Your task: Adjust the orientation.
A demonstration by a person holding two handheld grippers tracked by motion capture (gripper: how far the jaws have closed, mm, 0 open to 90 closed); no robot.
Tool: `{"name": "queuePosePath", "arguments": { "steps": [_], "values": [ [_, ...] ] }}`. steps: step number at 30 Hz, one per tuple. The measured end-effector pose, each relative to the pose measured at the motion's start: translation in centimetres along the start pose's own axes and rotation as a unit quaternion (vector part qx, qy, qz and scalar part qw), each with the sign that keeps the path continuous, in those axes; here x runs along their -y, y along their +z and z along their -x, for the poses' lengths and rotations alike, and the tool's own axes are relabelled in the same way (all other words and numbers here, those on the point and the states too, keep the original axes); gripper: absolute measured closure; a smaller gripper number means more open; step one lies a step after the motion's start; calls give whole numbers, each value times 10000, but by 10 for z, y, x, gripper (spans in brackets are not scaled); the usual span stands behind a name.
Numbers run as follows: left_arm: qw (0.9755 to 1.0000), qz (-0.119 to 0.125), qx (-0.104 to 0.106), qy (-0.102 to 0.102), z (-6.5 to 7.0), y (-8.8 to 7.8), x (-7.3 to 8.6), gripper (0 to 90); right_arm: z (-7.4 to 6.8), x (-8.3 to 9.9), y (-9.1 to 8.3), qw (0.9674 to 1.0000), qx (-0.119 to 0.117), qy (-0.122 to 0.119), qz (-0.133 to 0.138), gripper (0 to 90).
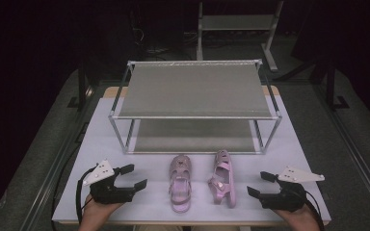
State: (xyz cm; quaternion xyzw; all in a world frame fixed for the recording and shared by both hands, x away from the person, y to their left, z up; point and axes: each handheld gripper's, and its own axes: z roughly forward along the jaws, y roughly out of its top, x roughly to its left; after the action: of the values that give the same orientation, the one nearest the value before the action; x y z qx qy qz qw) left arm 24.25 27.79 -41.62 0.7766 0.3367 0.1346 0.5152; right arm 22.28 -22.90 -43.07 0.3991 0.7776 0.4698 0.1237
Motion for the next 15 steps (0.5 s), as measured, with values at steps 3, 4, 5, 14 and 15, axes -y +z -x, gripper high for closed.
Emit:
{"name": "queuePosePath", "arguments": {
  "steps": [3, 4, 5, 14, 15],
  "values": [
    [10000, 33, -2, -59, -2, 0, 0, 231, 0, 1, 0, 10000, 2, 2, -14, 226],
    [9999, 56, -1, -98, -3, -1, 0, 231, 2, 1, 0, 10000, 6, 9, -8, 226],
    [9999, 60, -17, -103, -4, -2, 0, 231, 2, 1, 0, 10000, 9, 14, 5, 225],
    [9997, 191, 63, -166, 4, -4, -2, 231, -1, 0, -1, 10000, 37, -33, 7, 225],
    [9995, 243, 106, -153, 7, -4, -4, 231, -1, -1, -2, 10000, 36, -36, 15, 225]
  ]
}}
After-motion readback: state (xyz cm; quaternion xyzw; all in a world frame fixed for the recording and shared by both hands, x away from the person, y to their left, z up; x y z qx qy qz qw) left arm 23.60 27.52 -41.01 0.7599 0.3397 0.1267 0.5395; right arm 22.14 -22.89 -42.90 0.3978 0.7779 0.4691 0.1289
